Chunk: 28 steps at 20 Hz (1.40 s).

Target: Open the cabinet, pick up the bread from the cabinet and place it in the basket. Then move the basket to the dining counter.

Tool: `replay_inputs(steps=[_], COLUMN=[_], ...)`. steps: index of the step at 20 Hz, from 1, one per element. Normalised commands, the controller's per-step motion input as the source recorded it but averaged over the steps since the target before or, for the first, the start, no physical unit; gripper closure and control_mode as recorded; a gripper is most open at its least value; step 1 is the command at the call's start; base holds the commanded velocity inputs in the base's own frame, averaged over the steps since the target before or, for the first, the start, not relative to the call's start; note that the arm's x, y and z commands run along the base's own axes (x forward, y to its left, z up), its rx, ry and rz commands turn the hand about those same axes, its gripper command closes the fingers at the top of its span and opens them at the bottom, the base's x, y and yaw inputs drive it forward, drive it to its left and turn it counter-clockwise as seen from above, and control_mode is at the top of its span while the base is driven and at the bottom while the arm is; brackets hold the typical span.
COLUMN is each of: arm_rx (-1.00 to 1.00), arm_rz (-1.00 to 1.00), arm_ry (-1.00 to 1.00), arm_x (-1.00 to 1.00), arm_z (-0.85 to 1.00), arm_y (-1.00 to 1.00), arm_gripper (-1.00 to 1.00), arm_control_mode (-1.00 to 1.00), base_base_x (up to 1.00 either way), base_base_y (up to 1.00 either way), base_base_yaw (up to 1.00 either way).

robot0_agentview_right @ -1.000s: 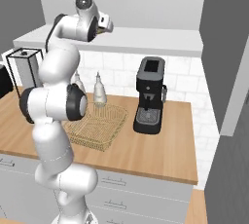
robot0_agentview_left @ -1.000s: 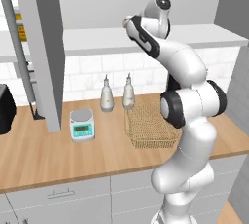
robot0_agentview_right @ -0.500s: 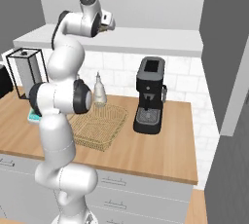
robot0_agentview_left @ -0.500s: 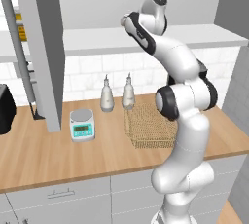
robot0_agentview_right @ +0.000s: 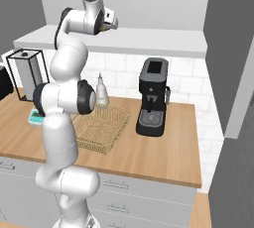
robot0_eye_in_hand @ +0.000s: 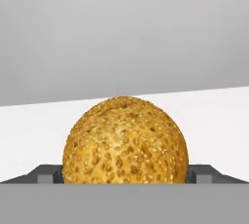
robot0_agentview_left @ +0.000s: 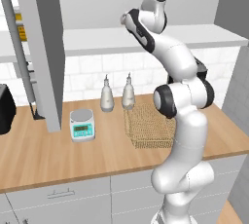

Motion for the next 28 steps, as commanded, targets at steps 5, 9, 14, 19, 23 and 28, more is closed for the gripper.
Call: replay_inputs(steps=[5, 9, 14, 19, 23, 28], arm_rx=[0.00, 0.00, 0.00, 0.01, 0.01, 0.02], arm_rz=[0.00, 0.00, 0.00, -0.01, -0.04, -0.02], arm_ry=[-0.03, -0.20, -0.26, -0.16, -0.03, -0.01], arm_x=[-0.19, -0.49, -0.47, -0.62, -0.96, -0.99], arm_z=[-0.14, -0.24, -0.21, -0.07, 0.08, 0.31], arm_y=[0.00, 0.00, -0.01, -0.14, -0.31, -0.19], arm_gripper=[1.00, 1.00, 1.00, 1.00, 1.00, 1.00], arm_control_mode=[-1.00, -1.00, -1.00, -1.00, -1.00, -1.00], base_base_x=[0.00, 0.00, 0.00, 0.00, 0.00, 0.00], base_base_y=[0.00, 0.00, 0.00, 0.00, 0.00, 0.00], base_base_yaw=[0.00, 0.00, 0.00, 0.00, 0.00, 0.00])
